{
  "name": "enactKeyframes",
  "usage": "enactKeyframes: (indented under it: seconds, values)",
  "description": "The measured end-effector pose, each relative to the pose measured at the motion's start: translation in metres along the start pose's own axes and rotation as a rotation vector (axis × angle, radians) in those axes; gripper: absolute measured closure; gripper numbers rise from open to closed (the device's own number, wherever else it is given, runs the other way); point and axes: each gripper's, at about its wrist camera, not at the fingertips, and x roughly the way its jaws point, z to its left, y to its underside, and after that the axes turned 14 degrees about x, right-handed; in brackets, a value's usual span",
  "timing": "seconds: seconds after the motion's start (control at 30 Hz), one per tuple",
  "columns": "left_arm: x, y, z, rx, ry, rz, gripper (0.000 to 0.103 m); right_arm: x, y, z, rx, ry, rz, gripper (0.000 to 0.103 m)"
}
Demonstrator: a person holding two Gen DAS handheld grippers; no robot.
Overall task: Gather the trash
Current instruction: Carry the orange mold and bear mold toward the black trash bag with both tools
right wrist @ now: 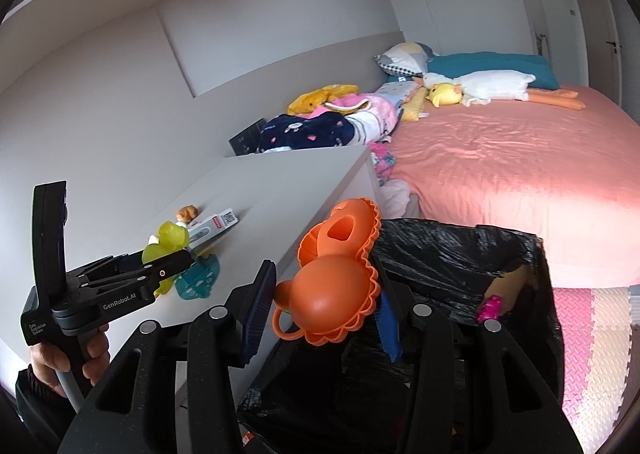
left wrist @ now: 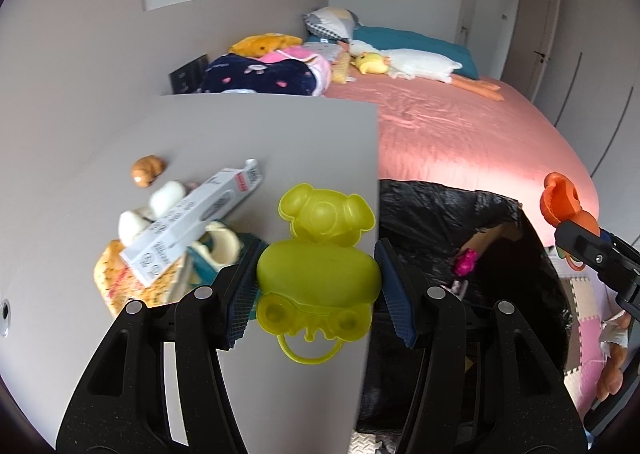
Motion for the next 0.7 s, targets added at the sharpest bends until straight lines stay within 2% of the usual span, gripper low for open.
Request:
enactKeyframes:
  seconds: [0.7]
  values:
    - [0.02, -0.019, -0.065, 0.112, 0.135, 0.003, 0.048, -0.034, -0.007, -0.053, 0.081, 0.11, -0.067, 0.055]
